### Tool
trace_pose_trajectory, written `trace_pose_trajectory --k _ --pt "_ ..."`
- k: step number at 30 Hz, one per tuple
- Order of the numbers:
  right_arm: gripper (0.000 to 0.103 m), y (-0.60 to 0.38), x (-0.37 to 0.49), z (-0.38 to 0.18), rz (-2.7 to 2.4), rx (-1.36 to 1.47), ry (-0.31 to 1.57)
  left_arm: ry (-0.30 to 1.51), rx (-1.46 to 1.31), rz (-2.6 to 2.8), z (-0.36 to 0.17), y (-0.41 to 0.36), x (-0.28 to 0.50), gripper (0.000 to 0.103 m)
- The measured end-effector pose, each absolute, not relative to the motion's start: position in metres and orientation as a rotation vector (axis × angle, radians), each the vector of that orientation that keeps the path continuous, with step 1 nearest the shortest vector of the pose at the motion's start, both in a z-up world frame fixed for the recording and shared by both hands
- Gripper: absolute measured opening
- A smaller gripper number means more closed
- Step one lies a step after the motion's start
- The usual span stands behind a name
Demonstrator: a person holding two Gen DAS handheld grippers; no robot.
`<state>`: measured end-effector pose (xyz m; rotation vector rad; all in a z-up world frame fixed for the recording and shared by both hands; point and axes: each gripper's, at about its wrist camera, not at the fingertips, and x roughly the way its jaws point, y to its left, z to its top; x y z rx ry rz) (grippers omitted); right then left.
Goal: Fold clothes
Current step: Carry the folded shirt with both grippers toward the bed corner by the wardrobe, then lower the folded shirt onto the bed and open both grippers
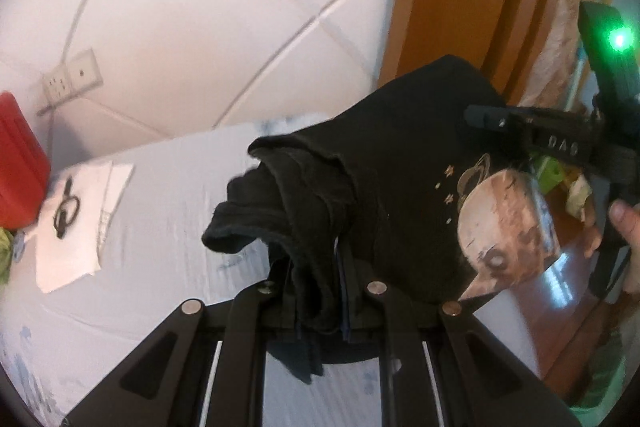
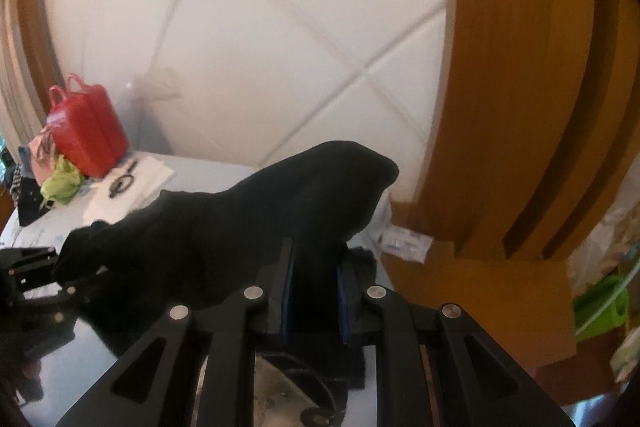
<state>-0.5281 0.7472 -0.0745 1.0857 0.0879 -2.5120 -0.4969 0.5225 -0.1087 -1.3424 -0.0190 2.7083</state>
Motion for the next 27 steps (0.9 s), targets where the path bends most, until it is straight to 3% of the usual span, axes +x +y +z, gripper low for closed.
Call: trace_pose_trajectory --k 4,6,8,10,11,12,19,22,27 --pt "0.023 0.752 -0.564 -0.13 -2.473 1.201 0.01 -0.01 -1.448 2.685 -0.148 0.523 -0.507 0.013" --pt "0.034 0.755 -0.573 -0.153 -2.494 1.25 -0.015 0.009 -1.472 2.678 -0.159 0.524 -0.508 0.018" --pt "0.059 0.761 -0.58 -0.172 -2.525 1.295 -0.048 0.029 -1.495 2.677 -0.167 0.525 -0.509 0.025" --pt "0.075 0.769 -0.581 -0.183 -2.558 1.312 -0.096 0.052 -1.508 2.741 -0.167 0.517 -0.51 0.058" --pt "0.08 0.774 -0.58 -0.186 -2.567 1.312 -0.127 0.064 -1.513 2.778 -0.167 0.513 -0.51 0.084" --pt "0.083 0.778 -0.579 -0.188 -2.573 1.318 -0.15 0.05 -1.517 2.789 -0.166 0.508 -0.509 0.099" --pt "0.088 0.779 -0.557 -0.16 -2.615 1.265 -0.143 -0.008 -1.491 2.745 -0.152 0.495 -0.49 0.103" --pt "0.103 0.779 -0.538 -0.145 -2.631 1.212 -0.155 -0.018 -1.455 2.72 -0.139 0.499 -0.473 0.103" --pt "0.103 0.773 -0.497 -0.126 -2.612 1.192 -0.155 -0.027 -1.452 2.64 -0.125 0.511 -0.465 0.103"
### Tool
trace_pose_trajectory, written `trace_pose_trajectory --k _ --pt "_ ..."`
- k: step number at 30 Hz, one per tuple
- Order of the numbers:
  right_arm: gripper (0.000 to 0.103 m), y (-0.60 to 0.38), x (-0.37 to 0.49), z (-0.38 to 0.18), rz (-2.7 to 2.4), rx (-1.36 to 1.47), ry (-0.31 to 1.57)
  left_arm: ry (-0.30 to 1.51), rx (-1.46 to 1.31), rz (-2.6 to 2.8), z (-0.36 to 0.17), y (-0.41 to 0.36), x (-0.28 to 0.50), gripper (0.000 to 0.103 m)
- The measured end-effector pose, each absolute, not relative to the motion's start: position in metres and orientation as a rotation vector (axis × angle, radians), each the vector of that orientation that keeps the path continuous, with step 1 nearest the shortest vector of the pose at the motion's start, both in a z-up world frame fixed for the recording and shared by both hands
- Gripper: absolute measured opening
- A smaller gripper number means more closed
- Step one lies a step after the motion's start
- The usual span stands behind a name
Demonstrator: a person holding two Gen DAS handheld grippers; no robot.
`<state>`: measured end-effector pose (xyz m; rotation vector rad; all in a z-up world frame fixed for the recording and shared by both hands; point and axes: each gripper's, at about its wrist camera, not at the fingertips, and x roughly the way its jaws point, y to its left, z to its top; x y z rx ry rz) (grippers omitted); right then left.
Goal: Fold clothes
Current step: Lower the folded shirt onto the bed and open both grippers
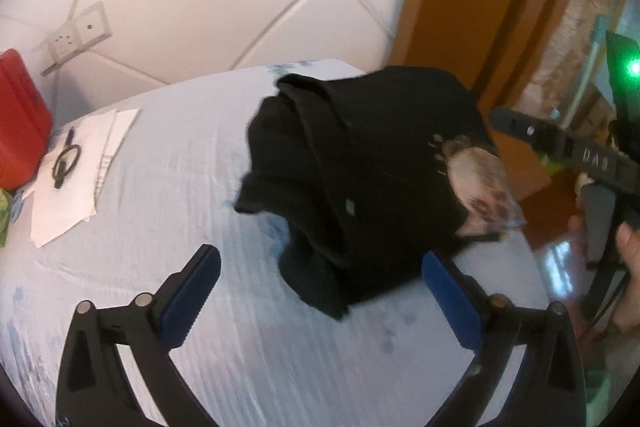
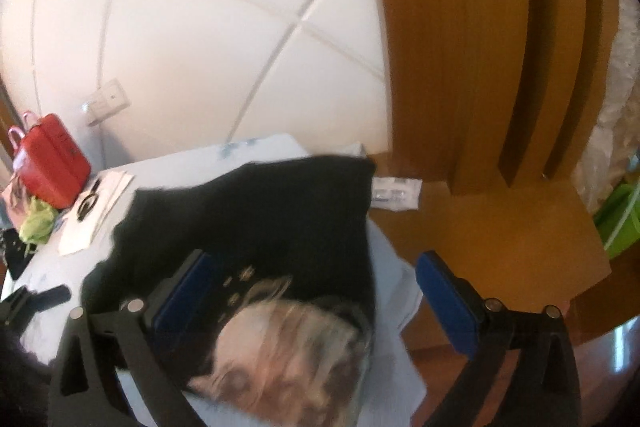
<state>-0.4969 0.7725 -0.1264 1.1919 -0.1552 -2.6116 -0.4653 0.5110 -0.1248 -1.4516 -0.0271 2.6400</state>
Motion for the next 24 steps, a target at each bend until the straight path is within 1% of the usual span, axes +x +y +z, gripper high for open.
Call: trace_pose_trajectory --k 4,7,12,16,20,24 --pt "0.103 0.768 -0.46 -0.123 -2.635 1.209 -0.125 0.045 -1.435 2.637 -0.114 0.519 -0.457 0.103" --pt "0.103 0.767 -0.433 -0.131 -2.654 1.283 -0.081 0.111 -1.428 2.634 -0.111 0.529 -0.45 0.103" --pt "0.103 0.772 -0.39 -0.143 -2.659 1.337 -0.09 0.257 -1.399 2.692 -0.105 0.548 -0.436 0.103" --pt "0.103 0.777 -0.374 -0.14 -2.672 1.354 -0.099 0.212 -1.396 2.663 -0.105 0.55 -0.432 0.103" --pt "0.103 0.778 -0.372 -0.134 -2.674 1.348 -0.09 0.224 -1.393 2.661 -0.106 0.55 -0.431 0.103" --pt "0.103 0.778 -0.371 -0.131 -2.667 1.348 -0.088 0.191 -1.394 2.653 -0.105 0.546 -0.431 0.103"
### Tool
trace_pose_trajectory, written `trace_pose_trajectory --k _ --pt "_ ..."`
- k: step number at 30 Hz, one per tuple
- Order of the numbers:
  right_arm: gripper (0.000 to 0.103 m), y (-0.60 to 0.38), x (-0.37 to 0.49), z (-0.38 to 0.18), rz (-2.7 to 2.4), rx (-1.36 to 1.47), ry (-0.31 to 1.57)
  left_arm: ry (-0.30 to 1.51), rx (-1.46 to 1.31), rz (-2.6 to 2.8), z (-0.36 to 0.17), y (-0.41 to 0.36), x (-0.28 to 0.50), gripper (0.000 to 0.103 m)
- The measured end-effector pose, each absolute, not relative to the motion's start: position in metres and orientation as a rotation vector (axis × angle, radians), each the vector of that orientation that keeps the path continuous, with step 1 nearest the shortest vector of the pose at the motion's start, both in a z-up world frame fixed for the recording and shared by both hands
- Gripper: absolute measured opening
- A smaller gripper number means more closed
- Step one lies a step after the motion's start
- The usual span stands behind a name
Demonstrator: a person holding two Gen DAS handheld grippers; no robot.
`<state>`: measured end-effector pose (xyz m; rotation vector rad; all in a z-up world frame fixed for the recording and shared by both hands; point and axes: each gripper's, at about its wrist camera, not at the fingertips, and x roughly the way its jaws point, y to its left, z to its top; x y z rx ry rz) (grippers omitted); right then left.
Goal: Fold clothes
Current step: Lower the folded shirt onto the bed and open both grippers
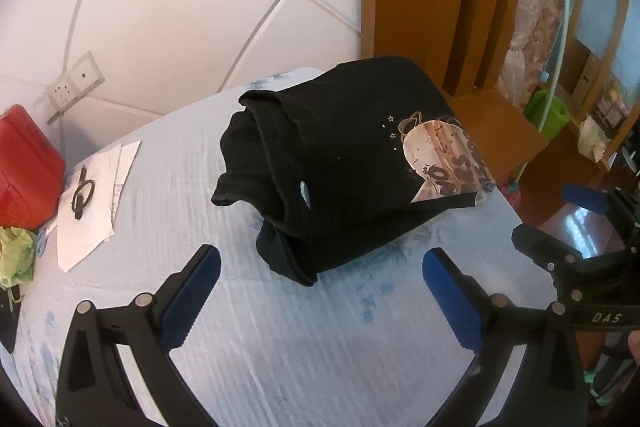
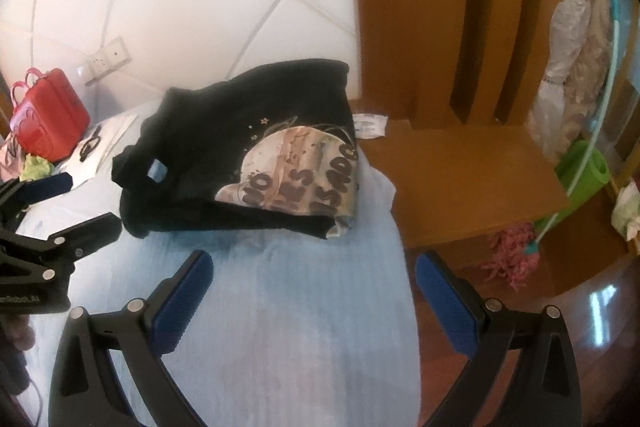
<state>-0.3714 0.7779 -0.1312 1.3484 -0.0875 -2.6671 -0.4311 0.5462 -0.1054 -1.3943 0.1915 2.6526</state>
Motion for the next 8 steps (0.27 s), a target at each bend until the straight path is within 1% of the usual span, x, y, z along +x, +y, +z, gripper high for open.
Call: trace_pose_trajectory --k 8 --pt "0.103 0.7748 -0.3725 -0.1329 -2.657 1.364 -0.07 0.177 -1.391 2.631 -0.105 0.5463 -0.4335 0.103"
